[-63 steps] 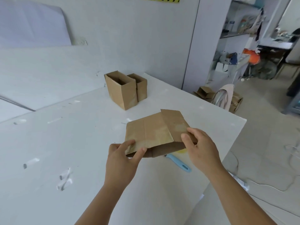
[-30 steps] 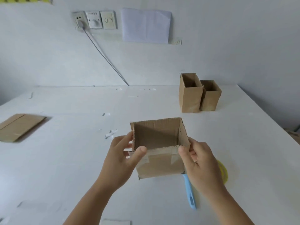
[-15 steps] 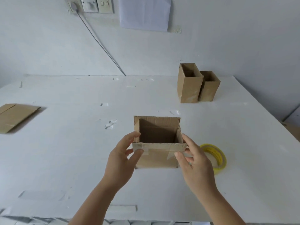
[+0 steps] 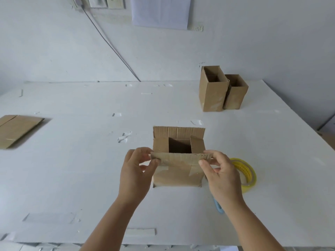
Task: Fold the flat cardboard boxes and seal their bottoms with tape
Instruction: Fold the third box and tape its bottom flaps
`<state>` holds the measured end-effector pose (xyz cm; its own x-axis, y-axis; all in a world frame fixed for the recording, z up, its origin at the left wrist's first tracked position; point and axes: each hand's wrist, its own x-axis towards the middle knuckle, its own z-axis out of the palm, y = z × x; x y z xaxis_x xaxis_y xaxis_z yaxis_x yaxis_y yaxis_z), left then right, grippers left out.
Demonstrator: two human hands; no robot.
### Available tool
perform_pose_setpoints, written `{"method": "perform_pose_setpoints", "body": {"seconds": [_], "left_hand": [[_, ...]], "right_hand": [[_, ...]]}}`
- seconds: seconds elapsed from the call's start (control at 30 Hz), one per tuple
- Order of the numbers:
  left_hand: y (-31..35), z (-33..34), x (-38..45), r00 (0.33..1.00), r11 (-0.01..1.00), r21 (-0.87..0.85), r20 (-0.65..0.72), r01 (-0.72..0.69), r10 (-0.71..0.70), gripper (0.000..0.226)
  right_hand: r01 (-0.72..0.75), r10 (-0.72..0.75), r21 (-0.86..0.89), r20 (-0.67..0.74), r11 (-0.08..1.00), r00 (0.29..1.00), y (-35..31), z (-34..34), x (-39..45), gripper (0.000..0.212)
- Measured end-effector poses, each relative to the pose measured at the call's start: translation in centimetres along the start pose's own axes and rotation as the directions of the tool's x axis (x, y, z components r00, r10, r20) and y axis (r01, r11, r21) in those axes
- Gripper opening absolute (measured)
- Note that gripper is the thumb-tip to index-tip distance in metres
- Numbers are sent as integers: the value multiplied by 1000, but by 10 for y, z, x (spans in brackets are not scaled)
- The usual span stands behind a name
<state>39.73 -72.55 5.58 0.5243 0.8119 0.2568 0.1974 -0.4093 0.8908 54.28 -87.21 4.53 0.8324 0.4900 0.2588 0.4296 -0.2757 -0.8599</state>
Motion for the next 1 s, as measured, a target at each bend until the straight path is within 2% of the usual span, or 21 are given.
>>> {"method": "perform_pose_setpoints", "body": {"seconds": [0.1,0.17,0.27,0.37,0.47,0.6,0.67,0.73,0.83,0.93,1.0], "left_hand": [[2,-3,8,998,999,46,61,18,-21,43],[3,-5,17,993,993,117,112,23,-36,57],[5,-6,29,973,968,249,225,-3,-55,75],[5,-7,39,939,963,263,341,-59,-35,85],[5,-6,45,899,932,324,438,-164,6,88],[8,-8,51,900,880,416,435,-230,30,83],[9,-7,48,888,835,469,457,-288,50,66],[5,-4,43,881,766,532,464,-361,93,47],[3,-1,33,856,687,581,504,-436,117,63],[11,9,30,820,604,646,572,-467,22,64],[19,19,28,791,556,649,612,-520,26,67]], "right_hand": [[-93,92,3,63,996,994,-8,-4,11,53],[-94,102,-73,113,993,988,-11,-6,20,69],[-51,101,-232,212,971,972,-16,-8,32,82],[21,88,-320,323,947,942,-19,-10,41,88],[116,62,-367,438,923,897,-23,-13,46,87],[171,12,-394,421,903,907,-26,-14,48,69],[202,-17,-415,408,887,913,-25,-14,46,50],[244,-28,-474,417,846,908,-24,-14,42,40],[343,-66,-555,458,758,887,-22,-15,38,41],[398,-39,-616,511,680,859,-24,-13,36,44],[405,-11,-636,530,657,848,-26,-10,35,47]]}}
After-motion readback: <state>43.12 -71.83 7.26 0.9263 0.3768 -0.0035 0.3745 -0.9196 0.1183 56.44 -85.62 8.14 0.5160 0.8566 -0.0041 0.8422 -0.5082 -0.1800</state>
